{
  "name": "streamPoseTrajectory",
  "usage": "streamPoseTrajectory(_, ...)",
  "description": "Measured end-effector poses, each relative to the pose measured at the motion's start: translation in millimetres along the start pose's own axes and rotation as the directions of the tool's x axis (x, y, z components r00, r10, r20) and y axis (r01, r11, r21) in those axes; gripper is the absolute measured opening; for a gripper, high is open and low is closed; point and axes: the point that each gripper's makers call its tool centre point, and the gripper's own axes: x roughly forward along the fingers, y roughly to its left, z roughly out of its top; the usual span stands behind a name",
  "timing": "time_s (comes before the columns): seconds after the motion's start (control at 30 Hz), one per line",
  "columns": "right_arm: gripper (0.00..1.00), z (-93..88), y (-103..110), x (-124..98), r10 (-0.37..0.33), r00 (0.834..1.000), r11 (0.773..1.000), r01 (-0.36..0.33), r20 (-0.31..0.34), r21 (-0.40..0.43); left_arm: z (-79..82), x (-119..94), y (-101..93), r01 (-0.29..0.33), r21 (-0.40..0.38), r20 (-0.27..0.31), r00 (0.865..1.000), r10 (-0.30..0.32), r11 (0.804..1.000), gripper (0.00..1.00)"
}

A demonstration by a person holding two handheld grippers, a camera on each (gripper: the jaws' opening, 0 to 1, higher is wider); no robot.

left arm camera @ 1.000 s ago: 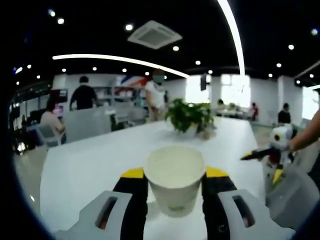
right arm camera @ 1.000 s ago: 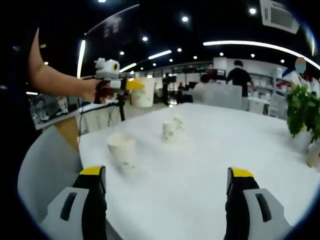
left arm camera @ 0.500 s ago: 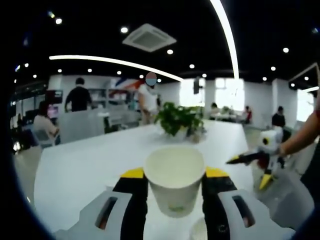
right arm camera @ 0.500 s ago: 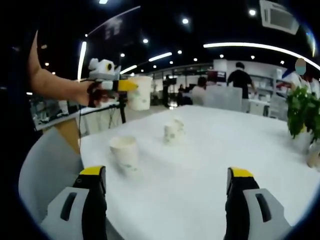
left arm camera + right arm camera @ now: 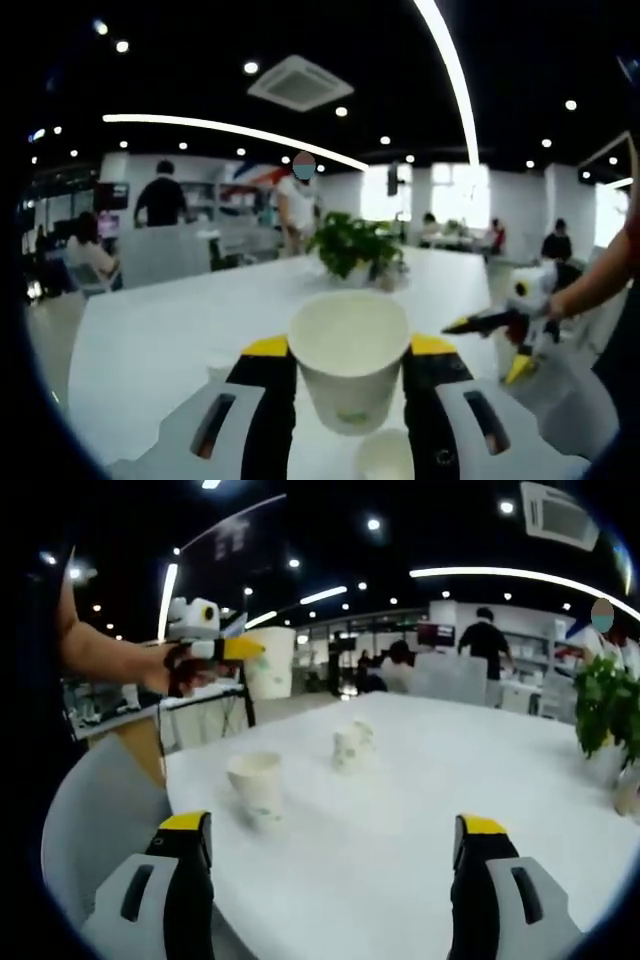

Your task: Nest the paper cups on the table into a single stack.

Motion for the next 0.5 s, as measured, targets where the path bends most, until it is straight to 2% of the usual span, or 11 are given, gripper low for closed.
streamPoseTrajectory(0.3, 0.99, -0.2, -1.4, 0.1, -0.003, 1.0, 1.0, 0.003, -0.002, 0.003, 5.3, -5.5, -12.0, 0.008, -0.003, 0.017, 1.0, -0.008, 1.0, 0.41)
streamPoseTrajectory(0.5, 0.99, 4.0, -1.3, 2.1, -0.003, 1.0, 1.0, 0.003, 0.004, 0.002, 3.1, -6.7, -16.3, 0.01, -0.002, 0.016, 1.0, -0.01, 1.0, 0.41)
